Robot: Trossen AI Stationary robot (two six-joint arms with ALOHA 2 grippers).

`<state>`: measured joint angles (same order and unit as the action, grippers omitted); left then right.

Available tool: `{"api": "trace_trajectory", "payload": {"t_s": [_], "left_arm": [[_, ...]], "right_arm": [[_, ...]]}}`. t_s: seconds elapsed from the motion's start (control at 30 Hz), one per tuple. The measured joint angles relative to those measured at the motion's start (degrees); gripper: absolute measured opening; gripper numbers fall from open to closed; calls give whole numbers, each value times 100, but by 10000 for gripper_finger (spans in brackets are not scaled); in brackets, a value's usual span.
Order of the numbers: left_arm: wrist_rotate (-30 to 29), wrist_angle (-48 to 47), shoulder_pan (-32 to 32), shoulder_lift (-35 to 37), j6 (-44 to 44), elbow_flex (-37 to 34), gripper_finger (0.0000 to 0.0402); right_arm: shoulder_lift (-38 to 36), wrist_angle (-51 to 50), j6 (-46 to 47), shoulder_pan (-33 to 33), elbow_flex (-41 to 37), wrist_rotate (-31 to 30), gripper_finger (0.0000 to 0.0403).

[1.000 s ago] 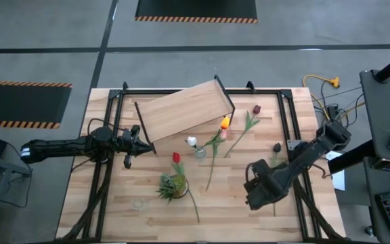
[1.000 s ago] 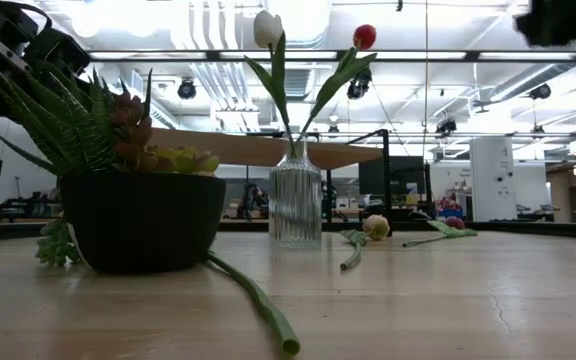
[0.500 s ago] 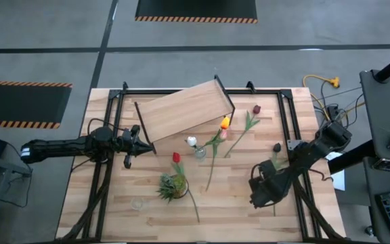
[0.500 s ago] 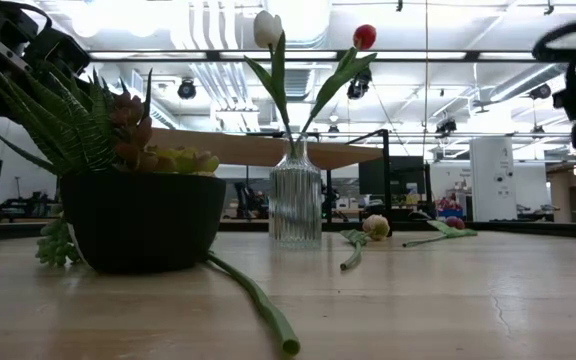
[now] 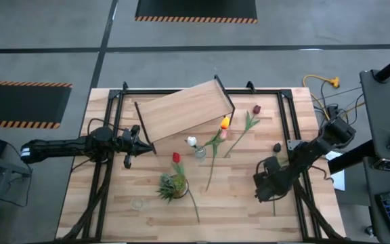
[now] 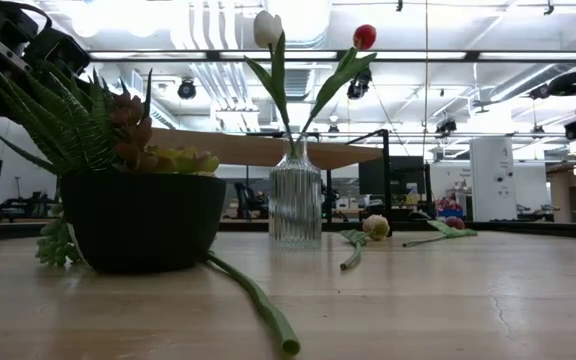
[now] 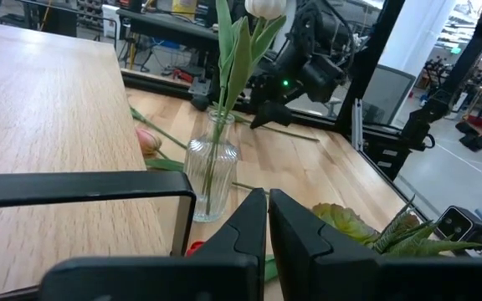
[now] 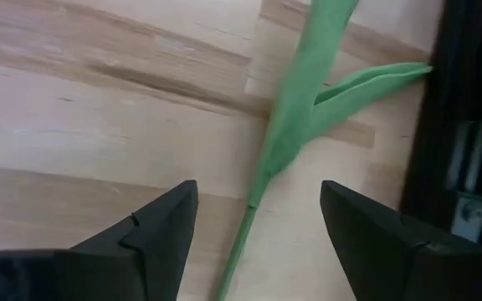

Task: Pick and place flowers into a vace then onto a shelf
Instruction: Put the black tulip into the top transparent vase

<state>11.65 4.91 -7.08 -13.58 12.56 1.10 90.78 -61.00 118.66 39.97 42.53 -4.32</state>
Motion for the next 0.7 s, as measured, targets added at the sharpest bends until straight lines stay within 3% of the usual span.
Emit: {"api": "trace_trajectory", "payload": {"t_s": [0.37, 0.7], "left_arm": [[0, 0, 0, 0, 0, 0, 1], [1, -2, -1, 0, 0, 0, 1]], "right_arm": [[-1038, 816, 256, -33, -815, -228, 245], [-1537, 1176, 440, -68, -1312, 12, 215]]}}
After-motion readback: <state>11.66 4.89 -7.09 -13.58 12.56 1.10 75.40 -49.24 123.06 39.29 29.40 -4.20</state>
